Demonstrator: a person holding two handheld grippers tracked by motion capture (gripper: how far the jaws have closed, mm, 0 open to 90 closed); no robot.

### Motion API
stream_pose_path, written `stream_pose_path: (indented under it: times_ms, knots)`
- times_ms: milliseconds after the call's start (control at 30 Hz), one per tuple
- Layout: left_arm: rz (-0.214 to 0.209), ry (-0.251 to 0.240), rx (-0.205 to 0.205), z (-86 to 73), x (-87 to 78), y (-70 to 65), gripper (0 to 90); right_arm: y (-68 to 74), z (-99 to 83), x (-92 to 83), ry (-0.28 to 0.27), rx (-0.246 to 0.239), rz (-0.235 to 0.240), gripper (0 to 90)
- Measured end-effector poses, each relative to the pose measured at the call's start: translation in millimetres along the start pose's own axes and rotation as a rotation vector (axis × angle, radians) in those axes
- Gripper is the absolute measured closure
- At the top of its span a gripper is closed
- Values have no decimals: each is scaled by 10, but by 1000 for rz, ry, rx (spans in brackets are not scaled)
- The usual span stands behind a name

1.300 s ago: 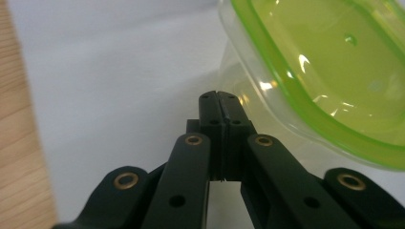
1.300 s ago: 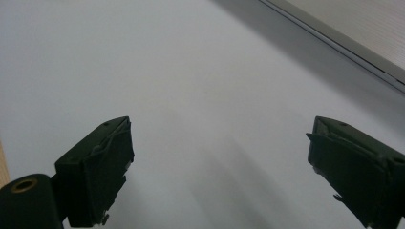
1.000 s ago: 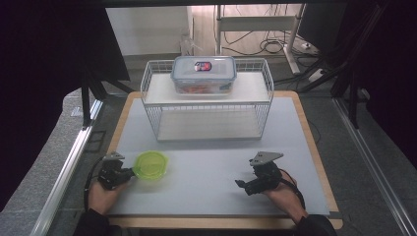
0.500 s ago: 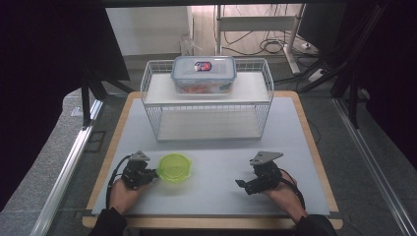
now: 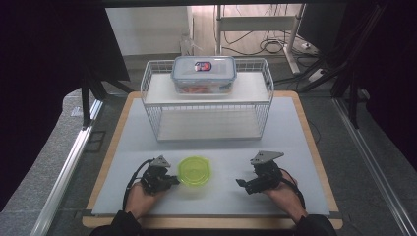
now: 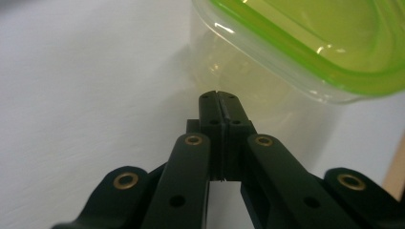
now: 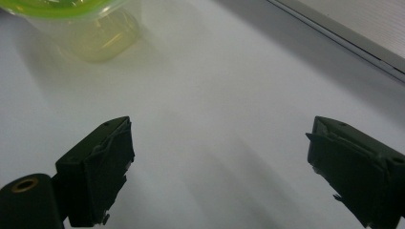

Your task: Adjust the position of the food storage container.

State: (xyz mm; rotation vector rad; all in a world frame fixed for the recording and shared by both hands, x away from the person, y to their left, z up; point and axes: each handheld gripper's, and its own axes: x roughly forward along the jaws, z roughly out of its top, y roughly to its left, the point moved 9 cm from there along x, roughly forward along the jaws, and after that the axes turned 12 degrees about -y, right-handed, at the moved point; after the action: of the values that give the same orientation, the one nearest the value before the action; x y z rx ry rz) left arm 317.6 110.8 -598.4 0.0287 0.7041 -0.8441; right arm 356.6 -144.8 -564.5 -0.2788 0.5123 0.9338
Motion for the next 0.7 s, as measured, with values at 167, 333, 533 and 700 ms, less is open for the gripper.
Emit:
stream_pose_path:
  times_ms: [167, 333, 533, 700]
  knots:
    - [-40, 17, 27, 6, 82, -171, 899, -1, -1, -1, 2, -6, -1, 83]
    - [-19, 32, 70, 3, 87, -195, 875, 2, -4, -1, 3, -5, 3, 83]
    - [59, -9, 96, 30, -78, -87, 728, 6, 2, -3, -2, -4, 8, 83]
    - [135, -68, 108, 58, -236, -16, 507, 6, 18, -7, -13, -5, 7, 83]
